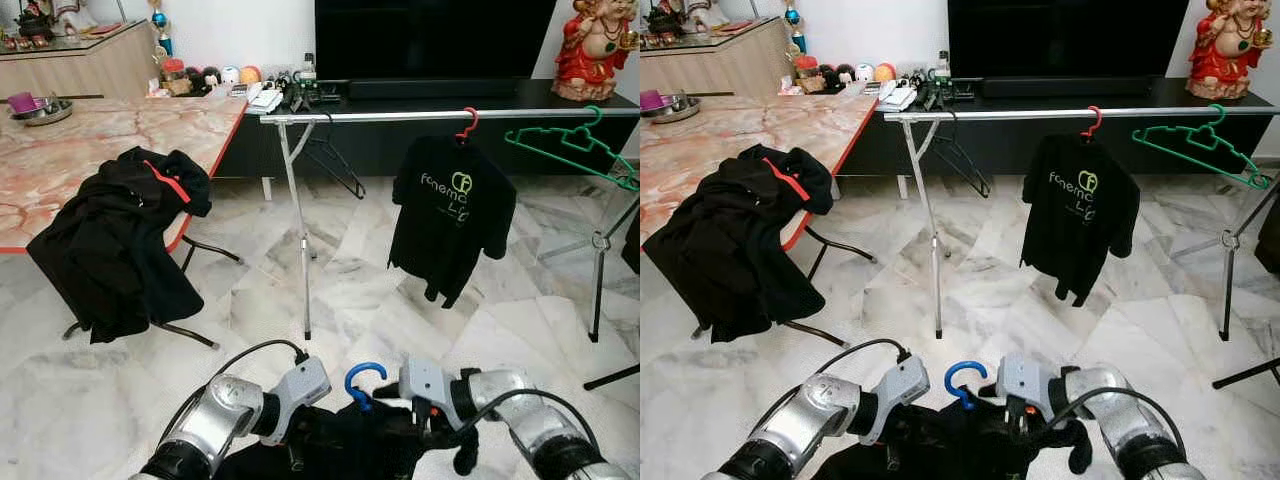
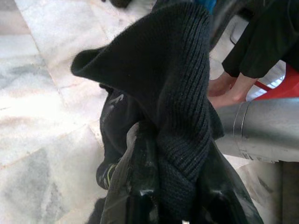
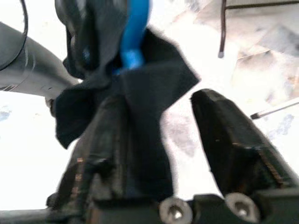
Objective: Hang hanger
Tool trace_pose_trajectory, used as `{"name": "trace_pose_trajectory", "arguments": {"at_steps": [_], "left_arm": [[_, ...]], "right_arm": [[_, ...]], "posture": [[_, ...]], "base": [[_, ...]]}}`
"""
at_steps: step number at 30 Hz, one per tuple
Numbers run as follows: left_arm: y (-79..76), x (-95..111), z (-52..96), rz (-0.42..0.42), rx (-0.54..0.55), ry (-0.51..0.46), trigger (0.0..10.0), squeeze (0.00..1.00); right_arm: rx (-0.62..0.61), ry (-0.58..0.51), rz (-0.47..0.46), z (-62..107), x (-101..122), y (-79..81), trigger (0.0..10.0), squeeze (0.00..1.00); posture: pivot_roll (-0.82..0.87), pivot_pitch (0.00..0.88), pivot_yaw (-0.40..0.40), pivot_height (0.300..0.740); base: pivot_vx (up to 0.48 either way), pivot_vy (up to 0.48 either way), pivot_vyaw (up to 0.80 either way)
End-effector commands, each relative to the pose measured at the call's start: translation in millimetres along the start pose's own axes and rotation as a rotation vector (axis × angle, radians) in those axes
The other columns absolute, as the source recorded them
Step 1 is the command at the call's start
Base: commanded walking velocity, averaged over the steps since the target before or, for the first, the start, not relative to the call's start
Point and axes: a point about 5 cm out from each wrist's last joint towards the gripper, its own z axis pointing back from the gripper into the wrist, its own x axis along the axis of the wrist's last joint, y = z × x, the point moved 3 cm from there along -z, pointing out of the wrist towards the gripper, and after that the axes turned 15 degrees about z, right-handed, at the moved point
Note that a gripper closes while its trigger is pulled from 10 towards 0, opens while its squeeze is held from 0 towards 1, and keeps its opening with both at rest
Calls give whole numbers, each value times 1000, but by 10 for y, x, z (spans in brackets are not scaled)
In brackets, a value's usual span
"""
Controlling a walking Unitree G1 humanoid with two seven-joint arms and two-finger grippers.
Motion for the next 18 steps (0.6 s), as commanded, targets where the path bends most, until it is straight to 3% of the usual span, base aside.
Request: {"name": "trace_pose_trajectory", "arguments": {"at_steps": [1,13,17,18], "left_arm": [[13,35,21,-20,1,-13,0,0],[159,-9,50,-42,129,-11,0,0],[254,-25,64,-59,219,-26,0,0],[282,-15,69,-50,248,-50,0,0]], "right_arm": [[-18,-14,1,7,39,-53,10000,1000],[-19,-16,-6,16,48,-74,10000,1000],[-21,10,17,66,44,-119,10000,1000],[-37,23,27,89,34,-142,10000,765]], "posture": [[27,12,22,740],[33,40,21,740],[32,43,20,740],[31,42,20,740]], "base": [[0,0,0],[0,0,0],[0,0,0],[0,0,0]]}}
